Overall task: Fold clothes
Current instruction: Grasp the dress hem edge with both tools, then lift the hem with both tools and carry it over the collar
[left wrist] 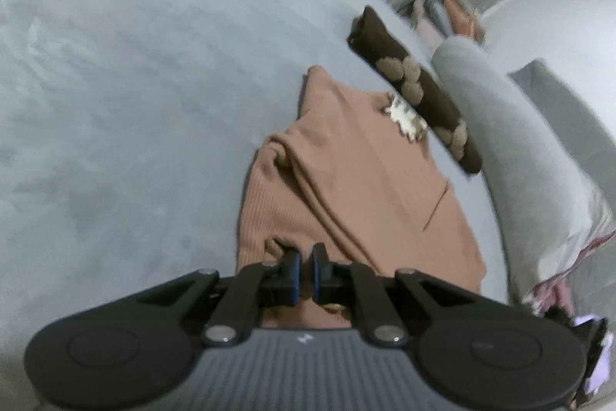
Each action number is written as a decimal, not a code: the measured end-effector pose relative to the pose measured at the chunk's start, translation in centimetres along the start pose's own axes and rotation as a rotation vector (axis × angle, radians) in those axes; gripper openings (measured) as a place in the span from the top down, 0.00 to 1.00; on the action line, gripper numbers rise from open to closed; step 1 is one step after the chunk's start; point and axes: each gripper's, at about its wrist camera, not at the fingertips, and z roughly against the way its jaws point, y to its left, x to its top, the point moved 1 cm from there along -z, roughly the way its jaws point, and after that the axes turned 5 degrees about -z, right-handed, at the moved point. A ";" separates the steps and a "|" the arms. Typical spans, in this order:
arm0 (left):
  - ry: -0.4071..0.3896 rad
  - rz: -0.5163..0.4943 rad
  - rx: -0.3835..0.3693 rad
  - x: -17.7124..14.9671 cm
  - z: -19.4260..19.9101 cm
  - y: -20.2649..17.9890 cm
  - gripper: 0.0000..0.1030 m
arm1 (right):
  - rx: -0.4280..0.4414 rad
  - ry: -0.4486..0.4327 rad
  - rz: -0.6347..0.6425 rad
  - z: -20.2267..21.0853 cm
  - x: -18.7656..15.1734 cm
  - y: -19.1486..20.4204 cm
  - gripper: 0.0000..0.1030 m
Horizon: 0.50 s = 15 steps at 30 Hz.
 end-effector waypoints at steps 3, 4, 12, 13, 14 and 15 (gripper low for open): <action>-0.008 0.058 -0.061 0.3 -0.5 1.1 0.93 | 0.043 -0.024 -0.041 -0.6 0.3 -0.7 0.91; -0.008 0.074 -0.079 0.5 -0.5 1.2 0.93 | 0.065 -0.033 -0.058 -0.6 0.3 -1.0 0.91; -0.042 0.132 -0.158 1.7 -0.9 1.5 0.88 | 0.229 -0.051 -0.230 -0.6 1.2 -3.0 0.88; -0.052 0.124 -0.161 1.9 -0.8 1.3 0.86 | 0.241 -0.063 -0.226 -0.3 1.3 -2.7 0.87; -0.060 0.111 -0.162 2.1 -0.8 1.2 0.85 | 0.253 -0.074 -0.221 -0.1 1.5 -2.5 0.83; -0.064 0.105 -0.162 2.4 -0.9 1.1 0.84 | 0.265 -0.084 -0.214 0.1 1.7 -2.3 0.80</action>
